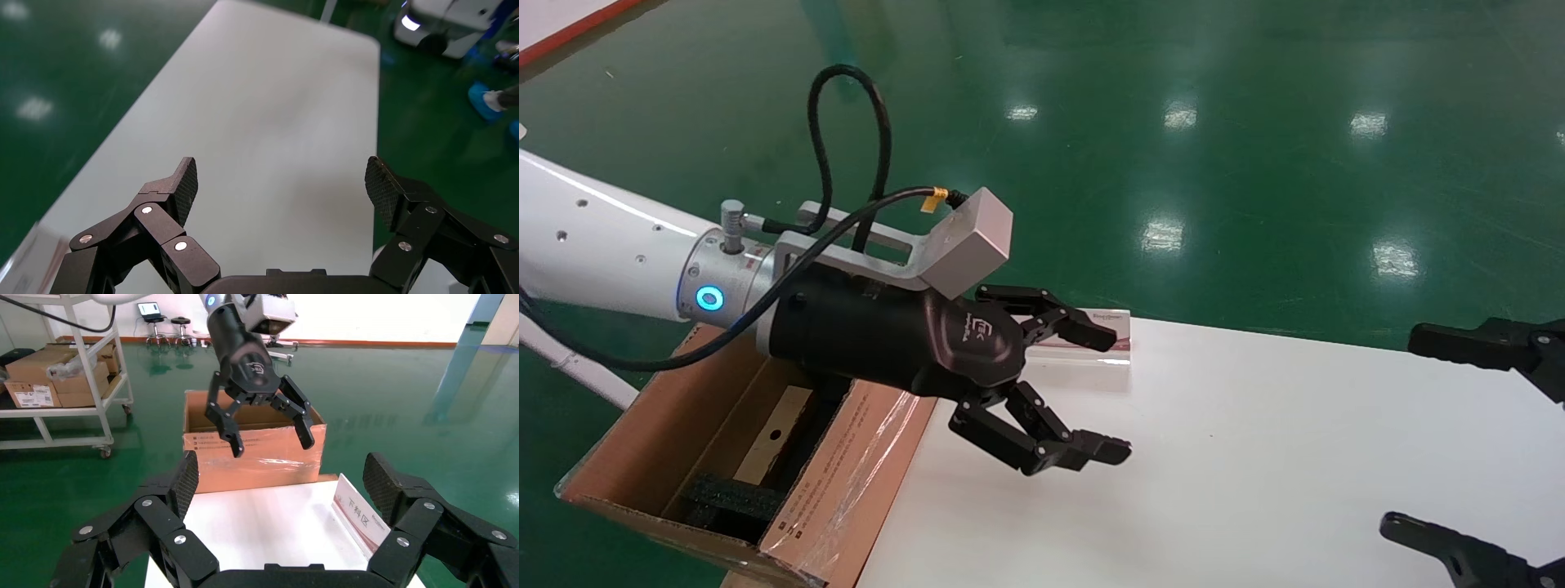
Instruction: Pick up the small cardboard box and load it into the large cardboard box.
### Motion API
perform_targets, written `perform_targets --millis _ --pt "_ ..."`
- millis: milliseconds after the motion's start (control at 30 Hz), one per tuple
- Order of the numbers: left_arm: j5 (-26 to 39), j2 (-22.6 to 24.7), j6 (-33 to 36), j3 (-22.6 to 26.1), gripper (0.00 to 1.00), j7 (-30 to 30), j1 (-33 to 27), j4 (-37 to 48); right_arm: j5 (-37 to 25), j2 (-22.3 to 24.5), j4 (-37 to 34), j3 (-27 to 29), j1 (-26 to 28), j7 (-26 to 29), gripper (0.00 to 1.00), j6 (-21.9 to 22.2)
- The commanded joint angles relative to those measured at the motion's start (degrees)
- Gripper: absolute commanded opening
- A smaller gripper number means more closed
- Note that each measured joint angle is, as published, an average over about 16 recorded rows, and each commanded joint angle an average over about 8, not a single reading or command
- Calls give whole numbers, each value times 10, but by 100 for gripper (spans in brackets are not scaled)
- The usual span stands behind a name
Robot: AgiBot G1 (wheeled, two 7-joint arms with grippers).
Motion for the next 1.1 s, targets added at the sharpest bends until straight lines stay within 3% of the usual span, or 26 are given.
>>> perform_targets --millis 33,567,733,900,1100 --pt "-8 2 6 -34 100 16 28 -2 0 0 0 0 0 0 100 0" --pt "-68 22 53 -307 100 147 249 -22 0 0 0 0 0 0 100 0" --pt "-82 27 64 -372 100 176 302 -26 0 0 0 -1 0 0 100 0" --pt "-88 29 69 -401 100 184 324 -28 1 0 0 -1 0 0 100 0" --pt "-87 29 68 -390 100 181 316 -28 1 0 0 -1 0 0 100 0"
